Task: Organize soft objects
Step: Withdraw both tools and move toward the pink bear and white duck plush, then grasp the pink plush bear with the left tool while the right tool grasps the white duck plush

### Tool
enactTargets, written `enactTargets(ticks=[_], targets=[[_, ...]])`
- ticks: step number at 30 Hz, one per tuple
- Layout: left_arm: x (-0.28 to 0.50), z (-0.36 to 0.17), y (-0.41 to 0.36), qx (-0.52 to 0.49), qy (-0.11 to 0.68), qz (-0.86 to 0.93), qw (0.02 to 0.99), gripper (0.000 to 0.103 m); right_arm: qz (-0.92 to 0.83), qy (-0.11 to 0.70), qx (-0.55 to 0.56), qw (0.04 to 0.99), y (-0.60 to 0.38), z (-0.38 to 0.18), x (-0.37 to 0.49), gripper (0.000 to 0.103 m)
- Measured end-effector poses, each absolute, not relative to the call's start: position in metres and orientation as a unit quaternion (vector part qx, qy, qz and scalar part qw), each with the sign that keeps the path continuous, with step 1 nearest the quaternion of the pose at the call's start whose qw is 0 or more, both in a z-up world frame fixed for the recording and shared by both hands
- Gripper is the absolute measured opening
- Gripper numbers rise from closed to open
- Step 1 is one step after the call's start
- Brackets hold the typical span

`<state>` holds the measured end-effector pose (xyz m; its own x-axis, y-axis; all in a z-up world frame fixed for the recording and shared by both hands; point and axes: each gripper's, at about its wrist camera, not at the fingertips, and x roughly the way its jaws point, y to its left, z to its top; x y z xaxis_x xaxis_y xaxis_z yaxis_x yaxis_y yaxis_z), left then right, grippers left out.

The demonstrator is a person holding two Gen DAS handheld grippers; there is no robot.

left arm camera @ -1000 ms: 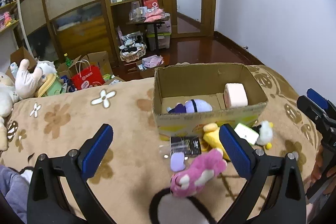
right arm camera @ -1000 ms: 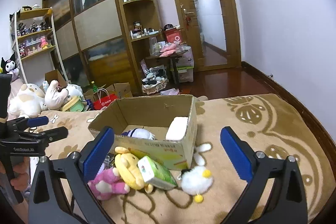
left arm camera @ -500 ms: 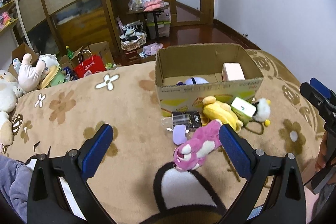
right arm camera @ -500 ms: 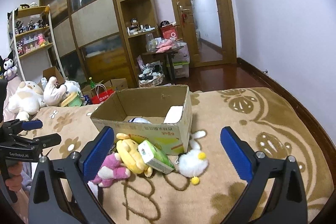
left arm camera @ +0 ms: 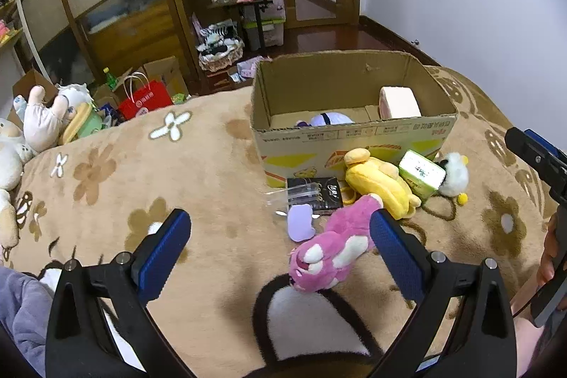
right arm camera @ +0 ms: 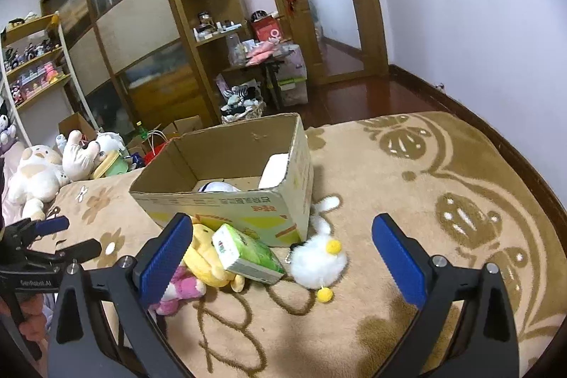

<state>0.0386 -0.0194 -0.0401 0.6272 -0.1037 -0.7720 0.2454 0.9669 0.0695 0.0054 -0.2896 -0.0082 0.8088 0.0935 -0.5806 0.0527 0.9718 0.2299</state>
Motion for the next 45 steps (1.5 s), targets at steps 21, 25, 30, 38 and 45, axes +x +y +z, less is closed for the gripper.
enactTargets(ticks=[21, 25, 30, 38, 45], targets=[[0.068, -0.093, -0.057, 0.109, 0.479, -0.122, 0.862, 0.1, -0.019, 0.36, 0.107, 0.927, -0.29, -0.047, 0.05, 0.102], [0.073, -0.104, -0.062, 0.114, 0.495, -0.129, 0.852, 0.1, -0.018, 0.378, 0.109, 0.919, -0.291, -0.059, 0.06, 0.101], [0.077, -0.116, -0.068, 0.124, 0.51, -0.133, 0.841, 0.1, -0.024, 0.396, 0.108, 0.911, -0.291, -0.072, 0.069, 0.096], [0.084, -0.136, -0.076, 0.144, 0.537, -0.136, 0.82, 0.1, -0.026, 0.433, 0.123, 0.892, -0.296, -0.092, 0.079, 0.077], [0.088, -0.143, -0.073, 0.136, 0.551, -0.139, 0.811, 0.1, -0.024, 0.465, 0.138, 0.874, -0.301, -0.11, 0.086, 0.063]])
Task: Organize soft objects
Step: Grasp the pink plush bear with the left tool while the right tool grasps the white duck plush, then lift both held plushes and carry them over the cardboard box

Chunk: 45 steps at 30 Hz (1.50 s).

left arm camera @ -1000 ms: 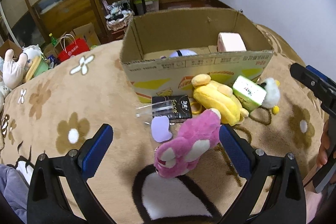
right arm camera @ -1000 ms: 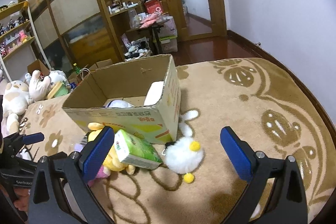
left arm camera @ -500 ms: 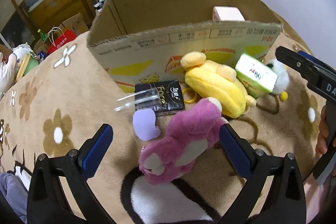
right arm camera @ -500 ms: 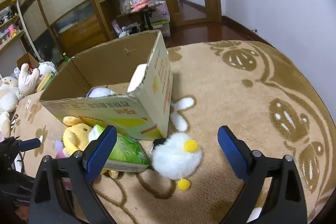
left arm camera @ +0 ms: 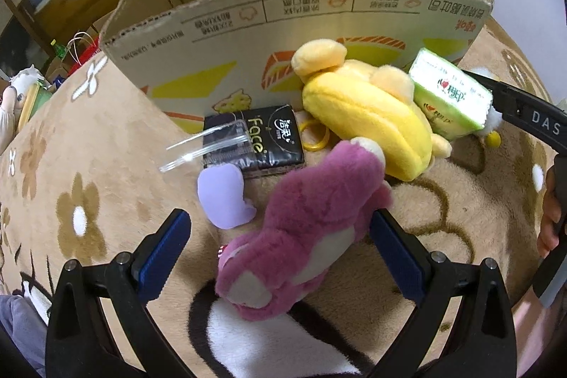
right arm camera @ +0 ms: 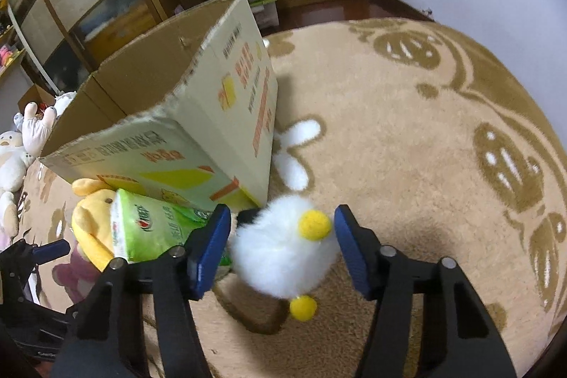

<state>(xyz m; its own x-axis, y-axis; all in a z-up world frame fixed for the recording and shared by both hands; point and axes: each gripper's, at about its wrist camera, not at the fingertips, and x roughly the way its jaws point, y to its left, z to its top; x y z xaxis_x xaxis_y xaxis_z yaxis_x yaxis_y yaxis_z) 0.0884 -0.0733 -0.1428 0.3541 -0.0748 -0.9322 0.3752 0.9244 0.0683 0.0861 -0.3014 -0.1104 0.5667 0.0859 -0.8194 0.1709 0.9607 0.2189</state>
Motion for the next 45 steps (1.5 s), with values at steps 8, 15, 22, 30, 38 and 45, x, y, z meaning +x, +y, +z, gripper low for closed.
enactTargets(ticks=[8, 15, 22, 30, 38, 45], targets=[[0.088, -0.155, -0.075, 0.143, 0.575, -0.135, 0.794, 0.093, -0.024, 0.481, 0.114, 0.869, -0.294, -0.12, 0.091, 0.057], [0.086, -0.166, -0.074, 0.154, 0.593, -0.125, 0.78, 0.08, -0.013, 0.493, 0.086, 0.866, -0.282, -0.125, 0.089, 0.045], [0.086, -0.167, -0.067, 0.125, 0.603, -0.127, 0.778, 0.07, -0.015, 0.499, 0.086, 0.862, -0.281, -0.131, 0.091, 0.044], [0.087, -0.159, -0.057, 0.132, 0.588, -0.131, 0.787, 0.062, -0.013, 0.49, 0.081, 0.868, -0.277, -0.123, 0.08, 0.04], [0.07, -0.133, -0.058, 0.128, 0.557, -0.137, 0.809, 0.061, -0.02, 0.458, 0.077, 0.885, -0.276, -0.1, 0.068, 0.04], [0.058, -0.114, -0.045, 0.116, 0.531, -0.123, 0.83, 0.061, -0.013, 0.42, 0.091, 0.903, -0.28, -0.077, 0.055, 0.04]])
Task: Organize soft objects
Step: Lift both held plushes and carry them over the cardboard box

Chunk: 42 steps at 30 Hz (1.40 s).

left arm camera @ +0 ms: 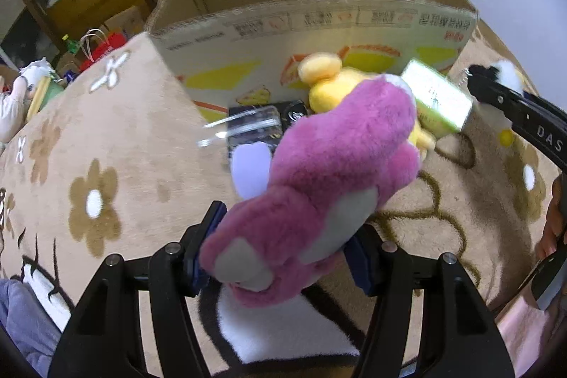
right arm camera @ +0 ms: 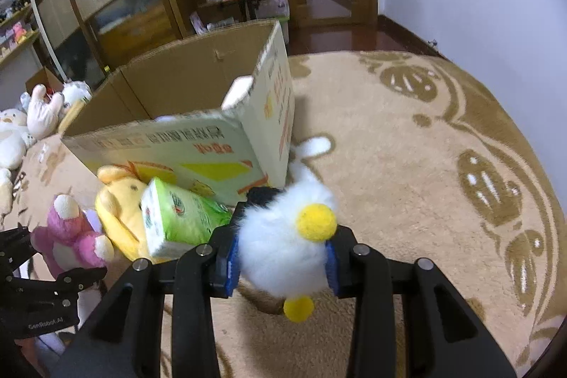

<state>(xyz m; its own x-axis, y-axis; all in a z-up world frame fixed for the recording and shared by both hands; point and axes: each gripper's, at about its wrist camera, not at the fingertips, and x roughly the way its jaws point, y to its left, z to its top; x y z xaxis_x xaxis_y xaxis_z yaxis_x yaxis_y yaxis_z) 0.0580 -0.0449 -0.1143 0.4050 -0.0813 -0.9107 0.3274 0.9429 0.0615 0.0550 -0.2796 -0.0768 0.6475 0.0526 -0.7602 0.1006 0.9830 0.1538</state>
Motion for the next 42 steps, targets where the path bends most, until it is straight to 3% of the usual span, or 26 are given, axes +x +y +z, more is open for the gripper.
enactTargets(ticks=[26, 42], targets=[[0.051, -0.01, -0.021, 0.045, 0.32, -0.092, 0.942, 0.062, 0.033, 0.271, 0.078, 0.959, -0.259, 0.012, 0.018, 0.04], [0.1, 0.013, -0.039, 0.082, 0.279, -0.103, 0.951, 0.062, 0.061, 0.223, 0.045, 0.972, -0.24, 0.044, 0.062, 0.04]])
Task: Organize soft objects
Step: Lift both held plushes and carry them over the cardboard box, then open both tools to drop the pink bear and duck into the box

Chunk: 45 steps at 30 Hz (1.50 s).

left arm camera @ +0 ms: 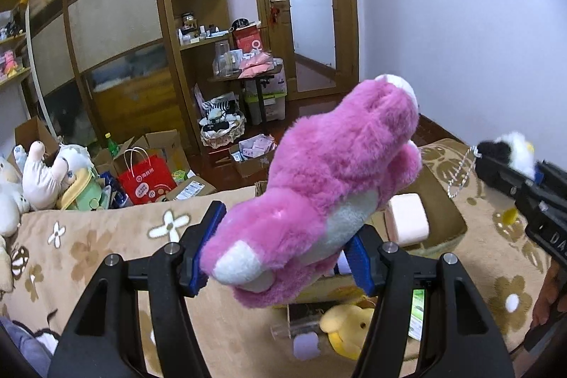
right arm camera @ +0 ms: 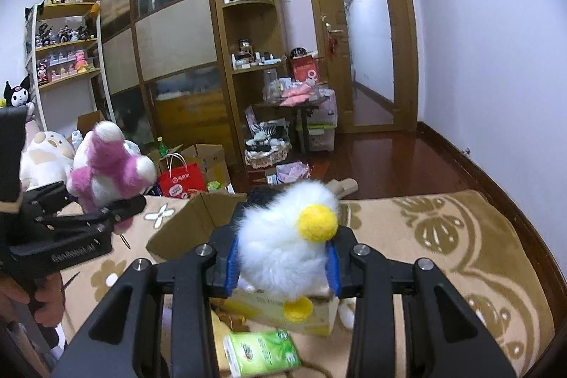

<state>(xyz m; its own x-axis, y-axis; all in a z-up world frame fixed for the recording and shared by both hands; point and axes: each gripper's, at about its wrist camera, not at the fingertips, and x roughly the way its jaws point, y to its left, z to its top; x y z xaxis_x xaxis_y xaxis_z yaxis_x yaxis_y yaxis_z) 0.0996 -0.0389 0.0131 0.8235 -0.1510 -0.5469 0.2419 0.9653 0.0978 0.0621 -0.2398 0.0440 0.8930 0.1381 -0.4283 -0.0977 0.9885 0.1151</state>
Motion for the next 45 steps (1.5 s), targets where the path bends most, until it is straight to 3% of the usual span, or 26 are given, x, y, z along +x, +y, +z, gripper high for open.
enactTargets(ticks=[11, 33, 37, 40, 42, 45], targets=[[0.13, -0.007, -0.044, 0.071, 0.305, -0.127, 0.941, 0.063, 0.068, 0.218, 0.066, 0.971, -0.239, 0.03, 0.091, 0.04], [0.164, -0.052, -0.044, 0.077, 0.371, -0.117, 0.918, 0.067, 0.081, 0.289, 0.091, 0.949, -0.246, -0.033, 0.135, 0.041], [0.161, -0.051, -0.043, 0.075, 0.369, -0.115, 0.919, 0.079, 0.079, 0.293, 0.102, 0.947, -0.25, -0.037, 0.134, 0.041], [0.158, -0.048, -0.041, 0.077, 0.363, -0.113, 0.922, 0.081, 0.082, 0.298, 0.108, 0.945, -0.252, -0.037, 0.135, 0.043], [0.158, -0.047, -0.04, 0.076, 0.365, -0.11, 0.922, 0.082, 0.081, 0.3, 0.111, 0.944, -0.252, -0.037, 0.134, 0.052], [0.153, -0.045, -0.037, 0.069, 0.368, -0.105, 0.921, 0.088, 0.081, 0.299, 0.114, 0.944, -0.252, -0.035, 0.13, 0.058]])
